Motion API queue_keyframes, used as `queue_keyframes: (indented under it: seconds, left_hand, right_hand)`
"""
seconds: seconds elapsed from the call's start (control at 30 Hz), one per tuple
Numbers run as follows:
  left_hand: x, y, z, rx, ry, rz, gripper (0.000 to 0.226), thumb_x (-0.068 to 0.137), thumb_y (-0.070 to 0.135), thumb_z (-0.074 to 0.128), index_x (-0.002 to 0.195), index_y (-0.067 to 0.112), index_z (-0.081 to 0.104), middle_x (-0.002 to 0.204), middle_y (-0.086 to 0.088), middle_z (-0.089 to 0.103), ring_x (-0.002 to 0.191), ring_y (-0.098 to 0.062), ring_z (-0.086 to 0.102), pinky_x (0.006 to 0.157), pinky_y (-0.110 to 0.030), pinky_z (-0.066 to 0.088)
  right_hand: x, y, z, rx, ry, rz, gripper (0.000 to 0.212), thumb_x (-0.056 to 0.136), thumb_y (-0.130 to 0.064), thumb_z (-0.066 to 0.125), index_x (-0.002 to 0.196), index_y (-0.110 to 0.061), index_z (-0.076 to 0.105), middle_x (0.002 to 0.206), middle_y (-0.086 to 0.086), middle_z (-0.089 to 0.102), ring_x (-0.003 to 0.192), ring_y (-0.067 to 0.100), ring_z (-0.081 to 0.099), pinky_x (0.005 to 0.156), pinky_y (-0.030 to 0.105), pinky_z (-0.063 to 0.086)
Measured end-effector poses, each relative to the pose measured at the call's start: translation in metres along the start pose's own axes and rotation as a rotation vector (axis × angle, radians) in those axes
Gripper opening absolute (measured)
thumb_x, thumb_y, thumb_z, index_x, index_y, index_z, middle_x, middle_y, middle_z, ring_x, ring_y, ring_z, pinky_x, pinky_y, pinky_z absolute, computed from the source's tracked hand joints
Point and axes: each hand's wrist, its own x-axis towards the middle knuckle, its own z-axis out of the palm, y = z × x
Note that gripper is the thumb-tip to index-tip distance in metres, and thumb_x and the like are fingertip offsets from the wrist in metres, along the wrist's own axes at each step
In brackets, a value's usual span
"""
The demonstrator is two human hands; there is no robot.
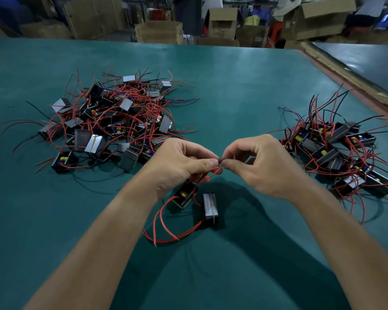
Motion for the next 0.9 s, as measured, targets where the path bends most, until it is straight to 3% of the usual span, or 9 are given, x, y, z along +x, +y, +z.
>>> queue_keyframes:
  seconds: [0.1, 0.33, 0.47, 0.6, 0.77, 0.9]
  left_hand:
    - [-0.001, 0.0, -0.001, 0.04, -0.047, -0.002, 0.01, 0.086, 0.004, 0.068, 0.08, 0.008, 0.074, 0.07, -0.006, 0.074, 0.05, -0.006, 0.06, 0.052, -0.016, 0.051]
    - [-0.002, 0.001, 0.001, 0.135, -0.066, 0.003, 0.016, 0.09, 0.004, 0.065, 0.076, 0.007, 0.072, 0.064, -0.003, 0.069, 0.049, -0.008, 0.05, 0.051, -0.018, 0.042]
    - [-0.002, 0.002, 0.001, 0.139, -0.069, 0.005, 0.017, 0.09, 0.004, 0.063, 0.075, 0.005, 0.071, 0.062, -0.003, 0.066, 0.047, -0.008, 0.047, 0.05, -0.017, 0.039]
    - [-0.002, 0.002, 0.003, 0.128, -0.082, 0.029, 0.018, 0.09, 0.002, 0.063, 0.074, 0.008, 0.069, 0.061, -0.002, 0.065, 0.048, -0.009, 0.045, 0.051, -0.019, 0.037]
    - [-0.004, 0.002, 0.004, 0.103, -0.097, 0.05, 0.02, 0.091, 0.0, 0.061, 0.073, 0.009, 0.067, 0.06, -0.001, 0.063, 0.047, -0.008, 0.046, 0.05, -0.017, 0.038]
    - [-0.002, 0.003, 0.004, 0.096, -0.093, 0.033, 0.02, 0.092, 0.002, 0.06, 0.074, 0.007, 0.066, 0.06, -0.002, 0.063, 0.046, -0.008, 0.046, 0.048, -0.015, 0.038]
  right_hand:
    - [0.0, -0.001, -0.001, 0.018, -0.012, 0.024, 0.015, 0.085, -0.019, 0.075, 0.072, -0.025, 0.072, 0.065, -0.007, 0.067, 0.059, 0.006, 0.058, 0.06, 0.021, 0.045]
    - [0.0, -0.004, -0.003, 0.112, -0.087, 0.083, 0.016, 0.088, -0.017, 0.072, 0.073, -0.021, 0.072, 0.065, 0.008, 0.065, 0.056, 0.014, 0.053, 0.061, 0.045, 0.051]
    - [0.0, -0.008, -0.003, 0.192, -0.086, 0.116, 0.017, 0.088, -0.013, 0.072, 0.072, -0.02, 0.072, 0.061, 0.006, 0.065, 0.055, 0.014, 0.056, 0.06, 0.043, 0.052]
    - [0.001, -0.009, -0.005, 0.377, -0.126, 0.24, 0.024, 0.092, -0.007, 0.066, 0.07, -0.016, 0.072, 0.06, -0.001, 0.065, 0.057, 0.013, 0.059, 0.058, 0.025, 0.054]
    - [0.0, -0.012, -0.009, 0.524, -0.217, 0.391, 0.025, 0.095, -0.011, 0.061, 0.071, -0.01, 0.071, 0.062, 0.002, 0.064, 0.056, 0.013, 0.056, 0.058, 0.023, 0.055]
    - [0.001, -0.013, -0.007, 0.507, -0.132, 0.318, 0.017, 0.092, -0.003, 0.064, 0.077, -0.009, 0.069, 0.063, 0.002, 0.065, 0.056, 0.013, 0.056, 0.056, 0.023, 0.053]
